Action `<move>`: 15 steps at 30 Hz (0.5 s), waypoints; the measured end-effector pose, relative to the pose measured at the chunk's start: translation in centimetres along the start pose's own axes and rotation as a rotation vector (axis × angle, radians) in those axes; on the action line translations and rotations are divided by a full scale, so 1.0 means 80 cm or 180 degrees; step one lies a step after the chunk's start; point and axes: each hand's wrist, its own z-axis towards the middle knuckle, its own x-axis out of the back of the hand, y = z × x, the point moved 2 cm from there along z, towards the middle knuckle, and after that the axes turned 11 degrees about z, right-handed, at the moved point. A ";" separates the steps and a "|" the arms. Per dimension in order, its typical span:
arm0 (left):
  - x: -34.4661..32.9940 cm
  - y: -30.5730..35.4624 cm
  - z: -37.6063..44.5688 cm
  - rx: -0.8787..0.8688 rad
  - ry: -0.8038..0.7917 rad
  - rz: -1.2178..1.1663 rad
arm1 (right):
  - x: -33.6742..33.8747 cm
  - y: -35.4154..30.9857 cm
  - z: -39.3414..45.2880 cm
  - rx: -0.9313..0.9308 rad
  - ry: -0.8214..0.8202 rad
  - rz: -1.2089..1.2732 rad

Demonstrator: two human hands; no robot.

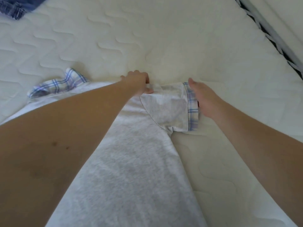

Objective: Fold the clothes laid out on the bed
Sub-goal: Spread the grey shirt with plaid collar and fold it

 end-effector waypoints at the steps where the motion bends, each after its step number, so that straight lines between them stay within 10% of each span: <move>1: -0.001 0.000 -0.001 -0.0037 0.0076 0.0194 | -0.003 -0.003 0.005 0.0038 0.0004 -0.0138; 15: -0.001 -0.022 0.000 0.0129 0.0365 -0.0577 | 0.027 -0.030 0.022 0.1126 0.0710 0.0062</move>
